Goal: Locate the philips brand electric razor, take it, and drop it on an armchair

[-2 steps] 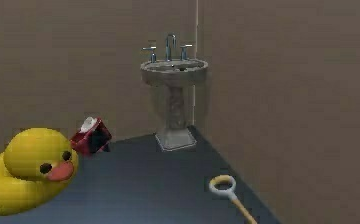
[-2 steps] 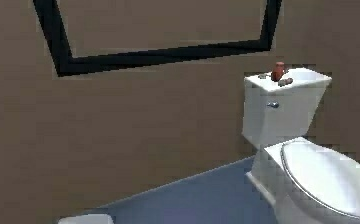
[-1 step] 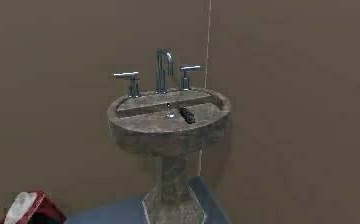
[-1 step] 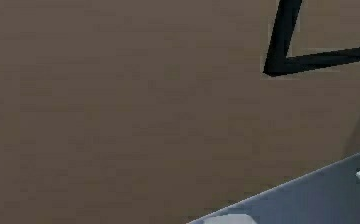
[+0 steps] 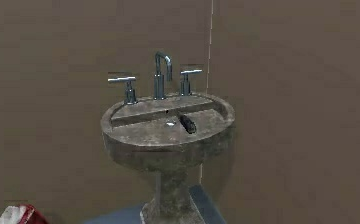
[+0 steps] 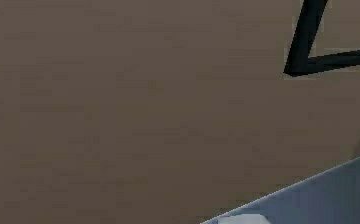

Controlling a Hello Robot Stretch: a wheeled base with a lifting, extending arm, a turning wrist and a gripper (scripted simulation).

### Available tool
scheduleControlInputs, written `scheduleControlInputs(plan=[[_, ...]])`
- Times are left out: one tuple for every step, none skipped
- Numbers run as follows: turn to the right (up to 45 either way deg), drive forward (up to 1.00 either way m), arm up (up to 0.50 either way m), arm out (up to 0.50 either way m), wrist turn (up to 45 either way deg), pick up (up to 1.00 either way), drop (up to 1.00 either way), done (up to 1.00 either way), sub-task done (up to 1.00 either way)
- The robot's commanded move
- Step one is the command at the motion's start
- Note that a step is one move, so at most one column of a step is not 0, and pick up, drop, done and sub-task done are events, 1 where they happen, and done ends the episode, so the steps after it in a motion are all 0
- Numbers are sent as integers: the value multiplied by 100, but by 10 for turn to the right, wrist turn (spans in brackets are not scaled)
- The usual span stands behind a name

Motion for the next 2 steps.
scheduleControlInputs(plan=[[-450,0,0,0,0,0,0,0,0],[-390,0,0,0,0,0,0,0,0]])
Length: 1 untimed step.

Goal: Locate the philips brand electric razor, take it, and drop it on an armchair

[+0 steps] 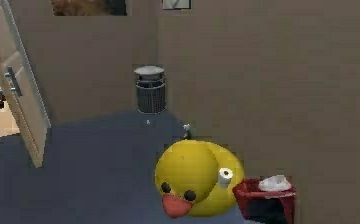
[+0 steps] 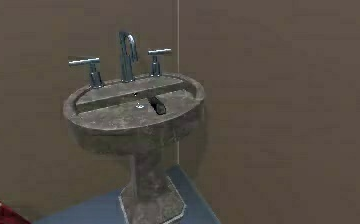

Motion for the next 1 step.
scheduleControlInputs(plan=[[450,0,0,0,0,0,0,0,0]])
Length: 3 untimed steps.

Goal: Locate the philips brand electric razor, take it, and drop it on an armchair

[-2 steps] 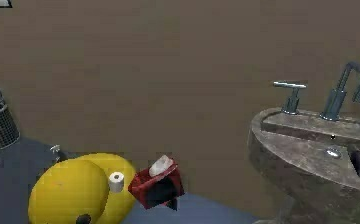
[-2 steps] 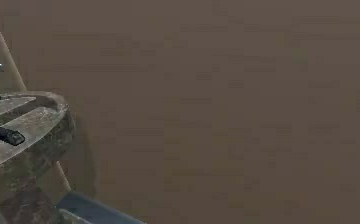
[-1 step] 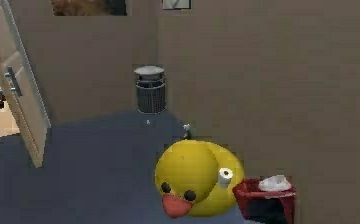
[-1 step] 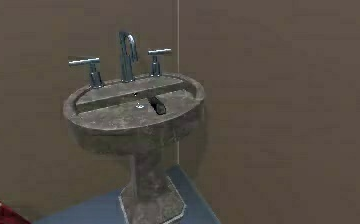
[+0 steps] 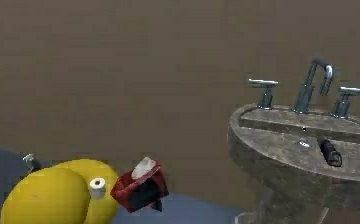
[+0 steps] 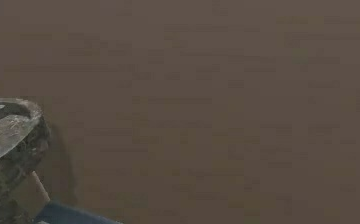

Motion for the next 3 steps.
scheduleControlInputs(plan=[[450,0,0,0,0,0,0,0,0],[90,0,0,0,0,0,0,0,0],[30,0,0,0,0,0,0,0,0]])
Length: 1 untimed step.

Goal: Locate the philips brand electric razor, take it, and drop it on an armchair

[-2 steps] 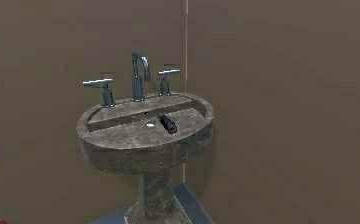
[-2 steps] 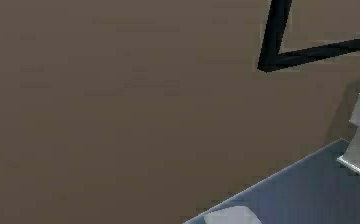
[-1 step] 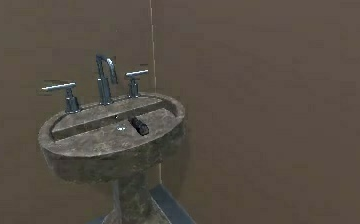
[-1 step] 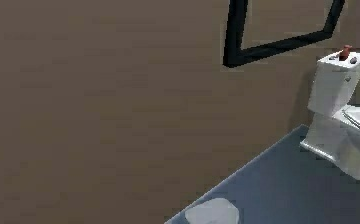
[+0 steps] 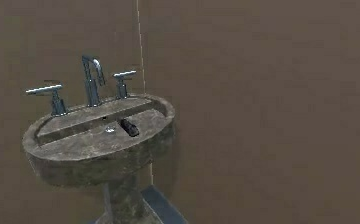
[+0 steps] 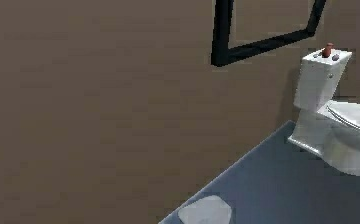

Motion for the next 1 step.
scheduleControlInputs(plan=[[0,50,0,0,0,0,0,0,0]])
